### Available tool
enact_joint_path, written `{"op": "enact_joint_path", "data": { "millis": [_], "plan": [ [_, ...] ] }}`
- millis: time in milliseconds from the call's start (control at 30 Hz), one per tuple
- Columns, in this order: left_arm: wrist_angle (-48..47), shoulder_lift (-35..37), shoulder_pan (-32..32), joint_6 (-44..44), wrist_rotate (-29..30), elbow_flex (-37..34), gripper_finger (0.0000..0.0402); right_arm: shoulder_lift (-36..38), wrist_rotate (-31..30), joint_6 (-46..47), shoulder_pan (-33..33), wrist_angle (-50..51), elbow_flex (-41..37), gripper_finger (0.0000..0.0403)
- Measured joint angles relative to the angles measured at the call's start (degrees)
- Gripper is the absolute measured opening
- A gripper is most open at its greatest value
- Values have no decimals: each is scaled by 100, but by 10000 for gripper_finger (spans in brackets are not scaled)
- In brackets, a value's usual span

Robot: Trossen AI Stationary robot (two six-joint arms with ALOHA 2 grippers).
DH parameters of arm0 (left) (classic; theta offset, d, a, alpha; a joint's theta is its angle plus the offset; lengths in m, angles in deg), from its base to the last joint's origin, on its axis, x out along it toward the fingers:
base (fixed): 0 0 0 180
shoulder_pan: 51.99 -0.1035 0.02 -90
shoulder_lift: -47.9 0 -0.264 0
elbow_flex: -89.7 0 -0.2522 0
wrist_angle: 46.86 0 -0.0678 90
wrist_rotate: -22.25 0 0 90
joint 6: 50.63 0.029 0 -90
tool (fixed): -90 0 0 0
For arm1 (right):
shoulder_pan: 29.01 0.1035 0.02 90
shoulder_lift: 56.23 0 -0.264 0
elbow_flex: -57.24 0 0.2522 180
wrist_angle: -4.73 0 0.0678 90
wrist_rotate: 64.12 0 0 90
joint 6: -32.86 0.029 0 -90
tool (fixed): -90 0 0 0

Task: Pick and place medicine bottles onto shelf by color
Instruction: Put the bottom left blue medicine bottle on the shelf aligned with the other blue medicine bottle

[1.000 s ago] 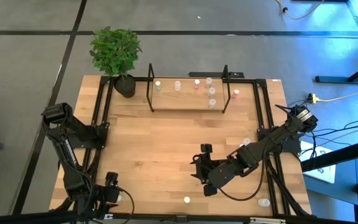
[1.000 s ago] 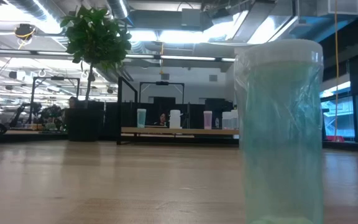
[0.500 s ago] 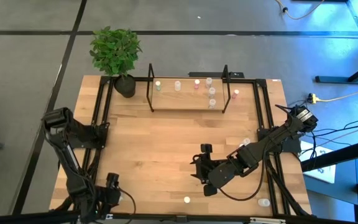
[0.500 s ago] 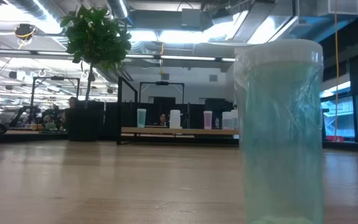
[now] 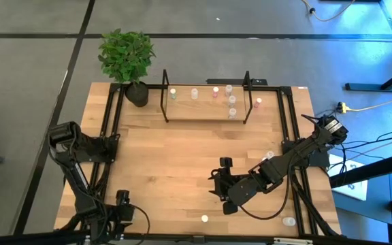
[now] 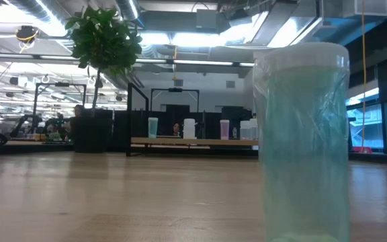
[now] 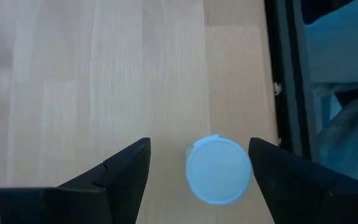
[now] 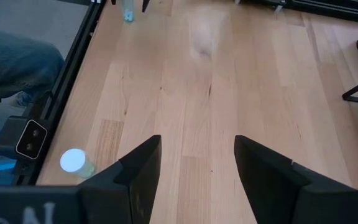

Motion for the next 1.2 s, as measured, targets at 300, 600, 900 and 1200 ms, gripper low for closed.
{"op": "enact_joint_path", "data": {
  "millis": [300,600,900,1200],
  "plan": [
    [121,-2,0,6,0,0,266,0,1,0,0,0,-2,205],
    [234,-4,0,34,-25,0,253,0,2,0,0,-2,-2,205],
    [228,-4,-1,-5,-34,0,200,0,2,0,0,-3,-2,205],
    [202,-4,-48,-112,-165,0,129,0,2,0,0,-4,-2,205]
  ]
}}
